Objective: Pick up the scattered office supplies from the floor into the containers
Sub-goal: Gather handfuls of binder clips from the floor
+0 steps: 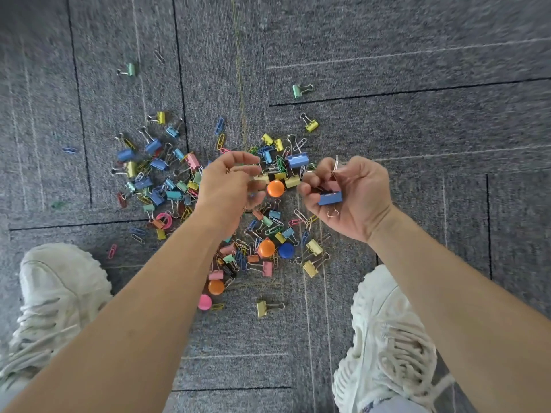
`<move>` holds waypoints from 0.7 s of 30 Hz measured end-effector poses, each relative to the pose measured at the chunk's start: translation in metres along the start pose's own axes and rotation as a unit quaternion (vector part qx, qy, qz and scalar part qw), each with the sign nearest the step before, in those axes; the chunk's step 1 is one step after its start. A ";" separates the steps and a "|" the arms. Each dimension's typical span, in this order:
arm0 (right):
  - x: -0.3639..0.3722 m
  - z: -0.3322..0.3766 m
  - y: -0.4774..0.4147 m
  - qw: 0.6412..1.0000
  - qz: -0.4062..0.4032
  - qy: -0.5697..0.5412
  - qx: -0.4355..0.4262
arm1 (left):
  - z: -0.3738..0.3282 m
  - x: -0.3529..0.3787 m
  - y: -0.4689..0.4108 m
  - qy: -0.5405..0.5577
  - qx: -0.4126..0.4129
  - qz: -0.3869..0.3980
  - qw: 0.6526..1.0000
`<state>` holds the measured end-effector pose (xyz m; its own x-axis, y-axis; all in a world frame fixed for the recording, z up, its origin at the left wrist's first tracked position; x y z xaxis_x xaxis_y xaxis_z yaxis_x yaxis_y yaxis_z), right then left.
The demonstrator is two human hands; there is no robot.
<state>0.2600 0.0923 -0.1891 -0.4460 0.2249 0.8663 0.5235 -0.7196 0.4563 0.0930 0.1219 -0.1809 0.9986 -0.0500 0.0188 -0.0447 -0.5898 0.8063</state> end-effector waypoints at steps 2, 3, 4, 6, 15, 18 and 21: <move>-0.001 0.002 -0.003 0.999 -0.019 0.044 0.004 | -0.009 -0.010 -0.008 -0.138 0.031 -0.057 0.988; -0.001 0.003 -0.003 0.998 -0.030 0.062 0.005 | -0.012 -0.012 -0.012 -0.203 0.040 -0.074 0.976; -0.001 0.003 -0.003 0.997 -0.038 0.071 0.005 | -0.015 -0.013 -0.016 -0.261 0.040 -0.084 0.961; -0.002 0.003 -0.002 0.995 -0.047 0.083 0.001 | -0.014 -0.012 -0.024 -0.343 0.012 -0.092 0.935; -0.009 0.008 0.007 0.985 -0.104 0.136 0.012 | -0.010 -0.006 -0.028 -0.410 -0.063 -0.107 0.904; -0.005 0.004 0.011 0.991 -0.091 0.095 0.012 | -0.010 0.001 -0.028 -0.418 -0.063 -0.078 0.903; 0.002 0.001 0.014 0.997 -0.051 0.055 0.013 | -0.009 0.003 -0.023 -0.436 -0.058 -0.071 0.895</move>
<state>0.2674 0.0831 -0.1804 -0.5735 0.2223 0.7885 0.4893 -0.6790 0.5473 0.0976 0.1426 -0.1943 0.5886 -0.6220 -0.5164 0.1338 -0.5550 0.8210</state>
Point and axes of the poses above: each hand's wrist, its own y-axis away from the middle knuckle, its own x-axis out of the palm, z = x × y, the point moved 7 cm from there along -y, towards the middle knuckle, and after that the axes turned 12 degrees about z, right-handed, at the moved point
